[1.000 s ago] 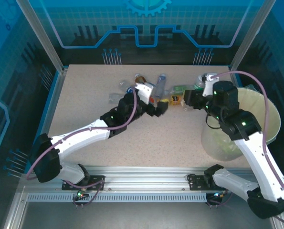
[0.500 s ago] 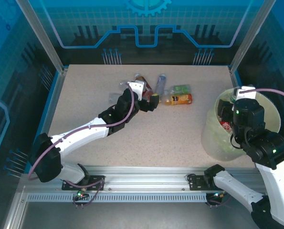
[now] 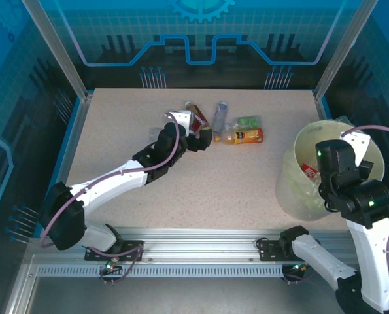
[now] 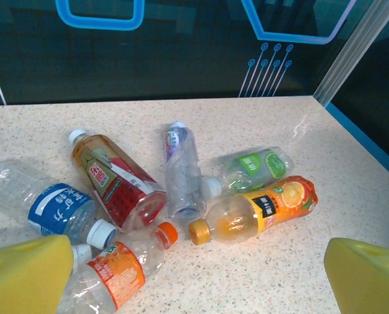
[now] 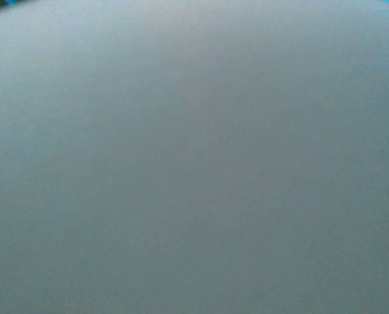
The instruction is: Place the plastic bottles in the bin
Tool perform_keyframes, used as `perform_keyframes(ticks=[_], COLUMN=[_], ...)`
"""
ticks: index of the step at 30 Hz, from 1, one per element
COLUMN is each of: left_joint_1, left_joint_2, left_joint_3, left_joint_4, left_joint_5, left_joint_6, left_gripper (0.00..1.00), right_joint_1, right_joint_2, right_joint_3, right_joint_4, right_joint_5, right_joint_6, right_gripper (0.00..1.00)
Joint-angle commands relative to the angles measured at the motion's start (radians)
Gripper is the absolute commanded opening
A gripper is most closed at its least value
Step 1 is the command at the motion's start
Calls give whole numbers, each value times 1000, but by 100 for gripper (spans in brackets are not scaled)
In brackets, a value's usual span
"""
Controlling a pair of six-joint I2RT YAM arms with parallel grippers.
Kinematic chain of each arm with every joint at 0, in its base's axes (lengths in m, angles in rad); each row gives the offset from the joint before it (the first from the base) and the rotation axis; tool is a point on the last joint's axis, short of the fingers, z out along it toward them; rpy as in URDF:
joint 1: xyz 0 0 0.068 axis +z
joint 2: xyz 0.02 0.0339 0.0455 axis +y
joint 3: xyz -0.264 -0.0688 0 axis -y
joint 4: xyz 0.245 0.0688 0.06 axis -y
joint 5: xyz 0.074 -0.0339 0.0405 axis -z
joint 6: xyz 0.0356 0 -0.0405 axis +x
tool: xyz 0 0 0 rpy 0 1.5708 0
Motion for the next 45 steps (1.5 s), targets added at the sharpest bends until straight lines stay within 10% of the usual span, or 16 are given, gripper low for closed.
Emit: perform_keyframes(ticks=[1, 13, 29, 45], left_joint_1=[14, 37, 60, 206], left_joint_2=[-9, 0, 12, 22], left_joint_3=[-14, -25, -27, -47], left_joint_4=[-8, -29, -53, -185], left_joint_5=[15, 38, 48, 93], left_joint_6=[-42, -86, -146, -418], left_gripper=[99, 99, 99, 99], right_joint_1=[-76, -365, -375, -317], right_joint_2=[17, 129, 75, -101], right_joint_3=[-29, -101, -70, -87], right_joint_4=[-39, -43, -2, 291], right_joint_5=[-36, -324, -275, -780], right_joint_6=[9, -64, -35, -73], right_gripper=[44, 74, 94, 100])
